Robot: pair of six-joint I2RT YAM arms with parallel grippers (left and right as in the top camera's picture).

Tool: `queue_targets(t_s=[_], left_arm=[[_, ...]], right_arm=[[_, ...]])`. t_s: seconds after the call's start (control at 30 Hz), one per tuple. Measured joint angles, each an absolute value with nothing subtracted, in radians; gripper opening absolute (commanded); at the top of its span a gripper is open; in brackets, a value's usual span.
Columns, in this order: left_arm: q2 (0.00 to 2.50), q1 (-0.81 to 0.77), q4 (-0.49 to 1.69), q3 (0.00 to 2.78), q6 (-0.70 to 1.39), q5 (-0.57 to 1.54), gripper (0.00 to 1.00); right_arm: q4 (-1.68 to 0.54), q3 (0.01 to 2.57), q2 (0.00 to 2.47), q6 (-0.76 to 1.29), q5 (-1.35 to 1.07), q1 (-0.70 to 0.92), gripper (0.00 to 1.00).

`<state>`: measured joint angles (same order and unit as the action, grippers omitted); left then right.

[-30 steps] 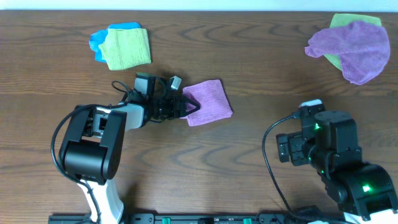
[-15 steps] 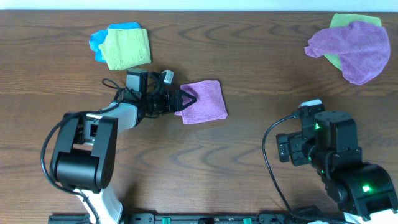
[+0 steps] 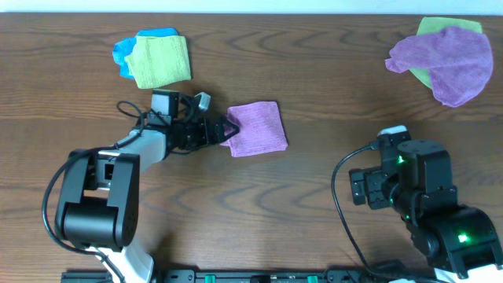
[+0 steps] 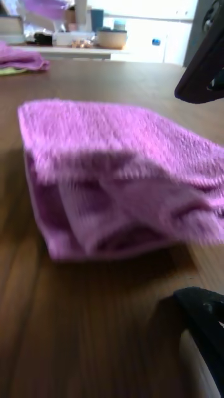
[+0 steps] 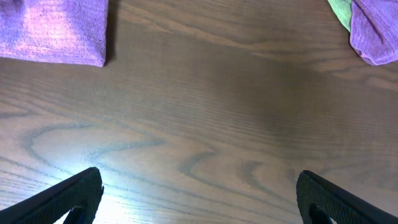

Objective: Fold the cloth
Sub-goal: 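Carry the pink cloth with the left gripper to the blue-green stack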

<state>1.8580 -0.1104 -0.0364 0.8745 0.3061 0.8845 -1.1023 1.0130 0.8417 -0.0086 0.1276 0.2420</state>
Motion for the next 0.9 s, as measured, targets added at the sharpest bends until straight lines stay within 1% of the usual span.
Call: queue_targets(t_s=[0.43,0.63,0.9], left_arm=[[1.845,-0.113,-0.007,0.875,0.279,0.855,0.98],[1.839,-0.178,-0.007,0.875,0.28,0.822,0.95],[1.839,-0.245,-0.044,0.875,0.308,0.779,0.95]], right_arm=[[-1.102,1.013,0.842,-0.009,0.128,0.242,0.99],[-1.102,1.013,0.842,-0.009,0.128,0.242,0.99],[-1.102,1.013,0.842,-0.009,0.127,0.242,0.99]])
